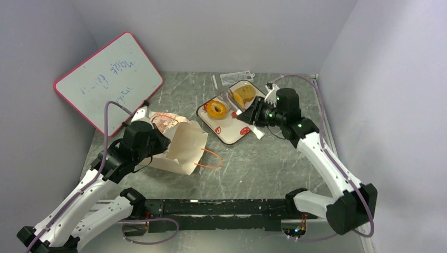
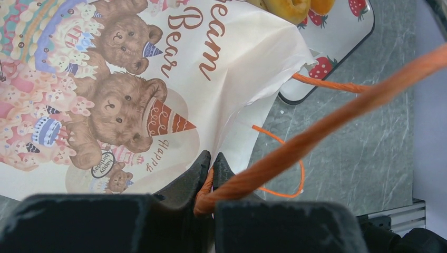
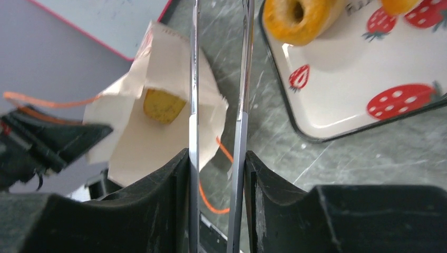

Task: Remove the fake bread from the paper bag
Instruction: Place the fake bread in the container, then take out the fake bread from the paper bag.

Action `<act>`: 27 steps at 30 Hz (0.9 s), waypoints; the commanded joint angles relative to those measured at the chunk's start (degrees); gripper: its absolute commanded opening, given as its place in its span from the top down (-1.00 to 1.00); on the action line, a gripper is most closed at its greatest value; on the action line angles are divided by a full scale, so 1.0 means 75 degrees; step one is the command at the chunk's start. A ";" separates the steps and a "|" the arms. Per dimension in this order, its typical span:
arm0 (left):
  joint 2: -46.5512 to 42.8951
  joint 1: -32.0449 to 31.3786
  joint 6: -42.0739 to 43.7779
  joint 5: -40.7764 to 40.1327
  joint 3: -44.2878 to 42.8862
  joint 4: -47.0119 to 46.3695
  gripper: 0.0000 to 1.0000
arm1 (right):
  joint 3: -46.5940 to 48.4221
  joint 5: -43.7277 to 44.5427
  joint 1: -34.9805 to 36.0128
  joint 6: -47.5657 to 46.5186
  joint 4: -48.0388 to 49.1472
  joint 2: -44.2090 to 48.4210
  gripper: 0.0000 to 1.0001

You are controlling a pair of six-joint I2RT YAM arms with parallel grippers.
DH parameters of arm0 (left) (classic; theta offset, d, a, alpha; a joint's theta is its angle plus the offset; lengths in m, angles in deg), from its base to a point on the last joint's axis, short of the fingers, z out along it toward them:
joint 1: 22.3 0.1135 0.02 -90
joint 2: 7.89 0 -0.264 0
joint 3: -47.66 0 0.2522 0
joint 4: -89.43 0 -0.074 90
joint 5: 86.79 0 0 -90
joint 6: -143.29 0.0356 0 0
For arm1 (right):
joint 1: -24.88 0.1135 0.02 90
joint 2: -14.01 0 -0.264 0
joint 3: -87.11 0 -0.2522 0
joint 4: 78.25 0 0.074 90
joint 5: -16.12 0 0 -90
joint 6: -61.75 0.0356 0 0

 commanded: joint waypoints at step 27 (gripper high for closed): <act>0.1152 -0.0066 0.1485 0.0964 -0.0183 -0.0849 0.86 | -0.3767 -0.1316 0.2590 0.1118 0.1747 0.1946 0.20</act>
